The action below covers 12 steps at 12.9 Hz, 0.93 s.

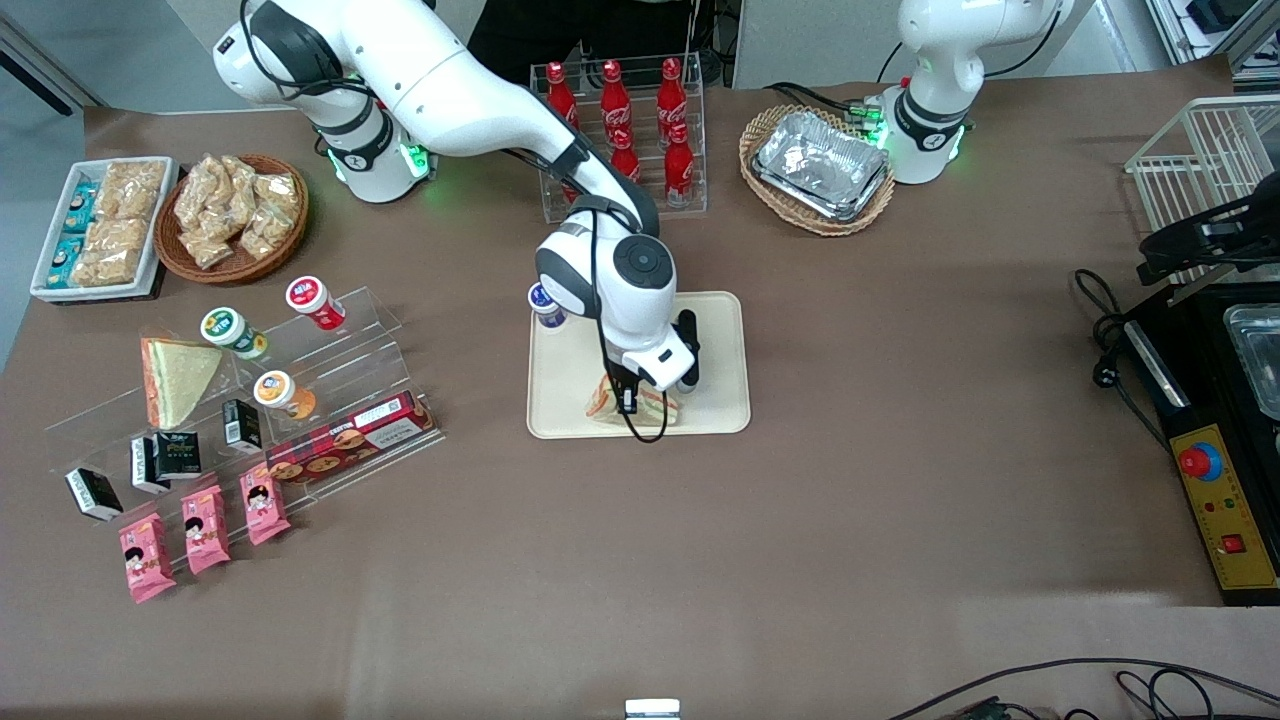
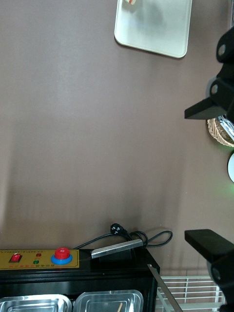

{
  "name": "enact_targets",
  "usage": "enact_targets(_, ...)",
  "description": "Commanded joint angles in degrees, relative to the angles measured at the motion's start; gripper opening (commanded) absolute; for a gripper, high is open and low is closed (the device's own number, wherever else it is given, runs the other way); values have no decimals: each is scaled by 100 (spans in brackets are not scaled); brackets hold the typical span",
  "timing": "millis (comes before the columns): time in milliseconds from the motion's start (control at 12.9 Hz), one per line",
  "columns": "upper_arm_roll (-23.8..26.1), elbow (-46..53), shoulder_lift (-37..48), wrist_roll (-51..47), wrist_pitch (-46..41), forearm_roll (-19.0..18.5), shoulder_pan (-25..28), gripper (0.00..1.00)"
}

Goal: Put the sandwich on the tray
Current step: 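Lower the sandwich onto the tray and open the right gripper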

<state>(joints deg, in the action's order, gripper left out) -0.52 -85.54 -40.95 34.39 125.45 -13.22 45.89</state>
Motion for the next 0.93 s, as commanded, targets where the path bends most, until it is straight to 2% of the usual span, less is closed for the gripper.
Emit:
enact_targets(0,-27,-7,-115,-337,243,-304,34,60)
enact_targets(77,-18,-7,-115,-319,278,-295,-18,99)
enact_targets(310,34,37,-1,-214,296,-112,-325,100)
enact_targets(542,17,29,385,163,43,730,-641,100)
enact_targets(851,8,37,1149,217,-1002,1444,-1231,100)
